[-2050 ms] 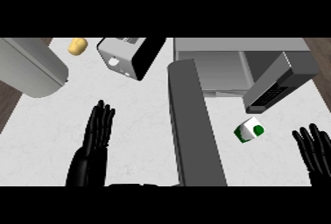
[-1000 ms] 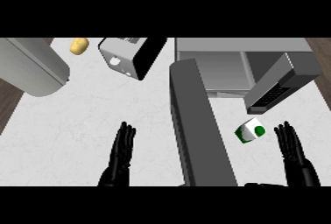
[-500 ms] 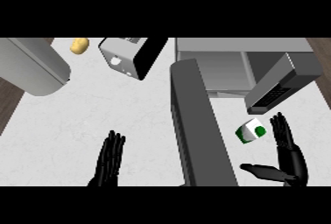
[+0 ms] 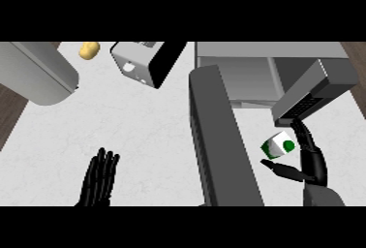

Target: Pick up the milk, place it into the microwave and close the microwave

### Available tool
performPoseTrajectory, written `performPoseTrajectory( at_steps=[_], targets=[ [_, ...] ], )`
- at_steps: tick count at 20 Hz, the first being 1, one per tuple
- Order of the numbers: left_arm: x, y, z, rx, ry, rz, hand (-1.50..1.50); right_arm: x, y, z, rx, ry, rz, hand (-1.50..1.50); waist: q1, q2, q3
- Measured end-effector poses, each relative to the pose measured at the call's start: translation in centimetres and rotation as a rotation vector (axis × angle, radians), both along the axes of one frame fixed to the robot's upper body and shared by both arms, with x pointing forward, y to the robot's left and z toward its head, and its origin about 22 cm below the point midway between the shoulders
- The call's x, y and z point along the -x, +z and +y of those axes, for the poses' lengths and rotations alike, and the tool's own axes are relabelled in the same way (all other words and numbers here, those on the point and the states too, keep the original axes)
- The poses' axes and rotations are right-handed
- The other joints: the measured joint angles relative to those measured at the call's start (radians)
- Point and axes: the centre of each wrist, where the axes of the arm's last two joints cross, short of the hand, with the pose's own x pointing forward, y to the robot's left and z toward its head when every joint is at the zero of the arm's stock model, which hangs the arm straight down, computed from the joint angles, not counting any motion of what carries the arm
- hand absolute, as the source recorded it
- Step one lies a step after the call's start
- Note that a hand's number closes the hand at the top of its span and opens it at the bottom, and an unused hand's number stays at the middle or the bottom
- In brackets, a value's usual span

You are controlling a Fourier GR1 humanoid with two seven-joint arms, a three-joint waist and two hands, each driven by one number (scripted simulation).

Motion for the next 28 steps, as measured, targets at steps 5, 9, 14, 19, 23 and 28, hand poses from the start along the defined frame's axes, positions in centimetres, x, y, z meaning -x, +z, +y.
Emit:
performPoseTrajectory(
  at_steps=[5,9,14,19,23,28],
  targets=[
    [0.6,-0.5,0.8,-0.006,-0.003,0.006,-1.50,-1.0,-0.7,-0.4,-0.010,-0.038,0.004,1.50,0.003,0.001,0.000],
    [0.5,-0.4,1.9,-0.002,-0.005,0.004,-1.50,-1.4,-0.9,-0.3,0.029,-0.058,0.011,1.50,0.006,-0.001,-0.004],
    [0.9,-0.5,2.5,-0.003,-0.012,-0.003,-1.50,-1.7,-0.8,-1.1,0.108,-0.037,0.044,1.50,0.015,-0.004,-0.007],
    [1.2,-0.2,3.3,-0.004,-0.004,-0.008,-1.50,-2.3,-0.8,-0.5,0.131,-0.005,0.036,1.50,0.017,-0.004,-0.007],
    [1.3,-0.2,3.7,0.000,-0.010,0.000,-1.50,-2.8,-0.9,0.8,0.106,0.014,0.021,1.50,0.016,-0.002,-0.007],
    [1.2,-0.7,4.7,-0.004,0.002,0.005,-1.50,-3.5,-0.7,2.0,0.052,0.063,0.000,1.50,0.011,-0.001,-0.005]
  ],
)
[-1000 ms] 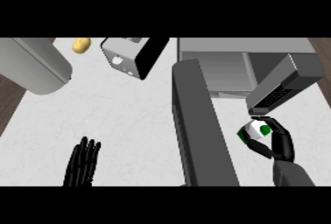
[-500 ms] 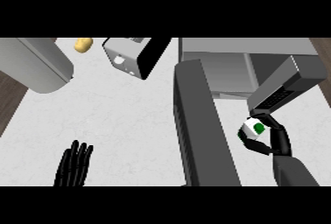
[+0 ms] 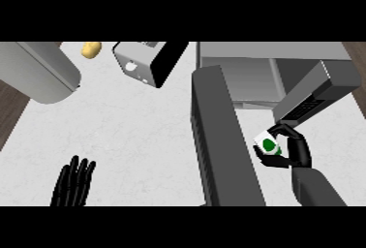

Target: Pick up the milk, place it into the microwave and close the microwave

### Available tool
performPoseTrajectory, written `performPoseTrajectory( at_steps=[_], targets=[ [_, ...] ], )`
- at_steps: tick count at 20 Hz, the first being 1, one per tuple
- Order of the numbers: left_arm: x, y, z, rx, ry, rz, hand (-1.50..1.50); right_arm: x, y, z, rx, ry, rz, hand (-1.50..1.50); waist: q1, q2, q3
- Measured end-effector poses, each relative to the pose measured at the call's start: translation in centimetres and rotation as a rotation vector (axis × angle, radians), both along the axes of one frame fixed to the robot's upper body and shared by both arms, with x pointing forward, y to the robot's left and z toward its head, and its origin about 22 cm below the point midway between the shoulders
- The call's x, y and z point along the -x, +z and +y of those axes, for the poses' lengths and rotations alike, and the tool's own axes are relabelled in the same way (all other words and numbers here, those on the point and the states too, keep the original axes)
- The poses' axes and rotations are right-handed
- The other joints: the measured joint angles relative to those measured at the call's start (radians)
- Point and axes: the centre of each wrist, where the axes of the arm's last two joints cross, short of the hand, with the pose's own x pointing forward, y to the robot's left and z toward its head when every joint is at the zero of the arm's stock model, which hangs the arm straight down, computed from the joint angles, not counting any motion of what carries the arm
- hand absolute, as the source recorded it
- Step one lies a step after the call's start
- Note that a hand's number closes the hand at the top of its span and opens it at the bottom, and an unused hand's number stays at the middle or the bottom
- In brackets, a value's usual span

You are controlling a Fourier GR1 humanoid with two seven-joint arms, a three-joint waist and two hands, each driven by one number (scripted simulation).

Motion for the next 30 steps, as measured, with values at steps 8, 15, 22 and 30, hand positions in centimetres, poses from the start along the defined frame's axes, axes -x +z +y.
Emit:
performPoseTrajectory(
  at_steps=[8,15,22,30],
  targets=[
    [0.8,-0.7,0.9,0.009,0.011,0.011,-1.50,-1.0,0.1,4.3,-0.070,0.081,-0.038,1.50,-0.015,-0.003,0.001],
    [1.3,-1.0,2.2,0.014,0.023,0.020,-1.50,-3.0,2.3,6.8,-0.044,0.066,-0.099,1.50,-0.018,-0.003,0.003],
    [0.8,-1.2,2.3,0.019,0.031,0.025,-1.50,-5.6,5.5,8.4,0.014,0.008,-0.119,1.50,-0.018,-0.002,0.004],
    [0.5,-1.8,3.4,0.017,0.023,0.018,-1.50,-9.3,8.4,8.6,0.140,-0.041,-0.069,1.50,-0.002,0.004,0.005]
  ],
)
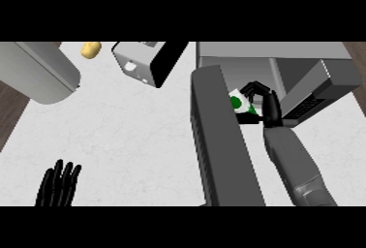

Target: Pick up the milk, place it into the microwave and close the microwave

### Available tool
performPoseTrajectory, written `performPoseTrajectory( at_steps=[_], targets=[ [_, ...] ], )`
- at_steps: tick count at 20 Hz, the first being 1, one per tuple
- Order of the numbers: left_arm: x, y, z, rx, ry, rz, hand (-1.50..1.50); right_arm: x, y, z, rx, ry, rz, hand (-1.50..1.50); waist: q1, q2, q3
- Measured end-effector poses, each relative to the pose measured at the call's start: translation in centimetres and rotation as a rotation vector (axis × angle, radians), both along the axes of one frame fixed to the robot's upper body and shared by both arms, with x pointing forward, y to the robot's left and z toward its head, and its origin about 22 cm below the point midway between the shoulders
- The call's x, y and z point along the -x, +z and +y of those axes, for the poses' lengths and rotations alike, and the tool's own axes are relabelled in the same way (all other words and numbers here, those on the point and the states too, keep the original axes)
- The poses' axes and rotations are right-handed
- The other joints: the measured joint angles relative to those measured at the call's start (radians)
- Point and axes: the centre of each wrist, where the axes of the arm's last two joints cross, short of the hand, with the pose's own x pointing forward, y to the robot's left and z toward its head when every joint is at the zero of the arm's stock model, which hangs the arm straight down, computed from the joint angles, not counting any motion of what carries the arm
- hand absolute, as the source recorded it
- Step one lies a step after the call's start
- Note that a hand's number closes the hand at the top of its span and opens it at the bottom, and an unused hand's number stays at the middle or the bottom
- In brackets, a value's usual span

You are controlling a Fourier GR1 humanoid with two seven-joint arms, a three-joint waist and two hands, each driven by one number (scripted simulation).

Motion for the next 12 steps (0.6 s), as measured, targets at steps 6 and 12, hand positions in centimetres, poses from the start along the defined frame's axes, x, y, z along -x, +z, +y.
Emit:
performPoseTrajectory(
  at_steps=[6,12],
  targets=[
    [-1.3,0.0,-0.2,0.004,-0.024,0.000,-1.50,-2.3,2.0,-0.5,0.135,-0.076,0.026,1.50,0.019,0.010,0.001],
    [-2.1,0.3,-0.9,0.010,-0.052,-0.008,-1.50,-3.5,3.4,-1.0,0.230,-0.156,0.023,1.50,0.046,0.022,0.002]
  ],
)
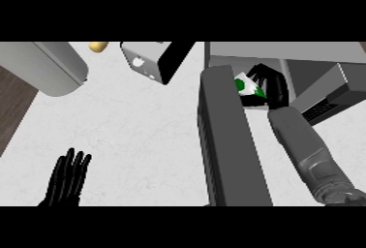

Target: Pick up the milk, place it into the microwave and close the microwave

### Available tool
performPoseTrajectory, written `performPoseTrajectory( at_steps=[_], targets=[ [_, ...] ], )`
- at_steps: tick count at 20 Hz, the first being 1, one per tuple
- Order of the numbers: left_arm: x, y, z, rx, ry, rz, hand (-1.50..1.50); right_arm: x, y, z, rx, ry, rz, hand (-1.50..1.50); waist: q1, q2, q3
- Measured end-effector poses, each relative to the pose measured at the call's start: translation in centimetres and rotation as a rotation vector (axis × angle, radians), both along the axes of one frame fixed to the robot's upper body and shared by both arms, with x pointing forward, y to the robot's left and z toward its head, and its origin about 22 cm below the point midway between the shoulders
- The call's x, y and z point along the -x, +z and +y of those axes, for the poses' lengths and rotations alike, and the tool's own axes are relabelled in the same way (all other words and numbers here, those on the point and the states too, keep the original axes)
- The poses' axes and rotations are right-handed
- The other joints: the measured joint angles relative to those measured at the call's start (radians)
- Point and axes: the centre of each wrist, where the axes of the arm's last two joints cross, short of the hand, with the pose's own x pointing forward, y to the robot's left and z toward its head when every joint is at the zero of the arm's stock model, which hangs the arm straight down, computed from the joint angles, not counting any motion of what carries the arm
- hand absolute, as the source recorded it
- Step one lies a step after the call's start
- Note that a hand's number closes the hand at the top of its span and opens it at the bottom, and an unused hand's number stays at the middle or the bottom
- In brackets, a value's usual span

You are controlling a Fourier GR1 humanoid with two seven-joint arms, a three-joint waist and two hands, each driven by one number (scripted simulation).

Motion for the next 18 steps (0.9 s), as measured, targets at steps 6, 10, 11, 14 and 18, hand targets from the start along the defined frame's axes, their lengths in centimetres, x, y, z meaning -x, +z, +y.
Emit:
performPoseTrajectory(
  at_steps=[6,10,11,14,18],
  targets=[
    [0.0,-0.4,0.7,-0.079,0.002,0.024,-1.50,-1.0,1.7,-1.2,0.096,-0.136,-0.037,1.50,0.026,0.012,0.001],
    [-0.1,-0.4,0.5,-0.115,-0.002,0.028,-1.50,-1.5,2.6,-1.9,0.140,-0.202,-0.059,-1.50,0.041,0.019,0.002],
    [-0.2,-0.4,0.7,-0.121,-0.003,0.028,-1.50,-1.5,2.6,-1.8,0.160,-0.210,-0.058,-1.50,0.045,0.021,0.002],
    [-0.4,-0.4,0.7,-0.136,-0.012,0.027,-1.50,-1.7,2.9,-2.0,0.205,-0.228,-0.055,-1.50,0.054,0.025,0.002],
    [-0.5,-0.1,0.5,-0.145,-0.020,0.024,-1.50,-1.5,2.6,-2.1,0.245,-0.221,-0.038,-1.50,0.060,0.027,0.003]
  ],
)
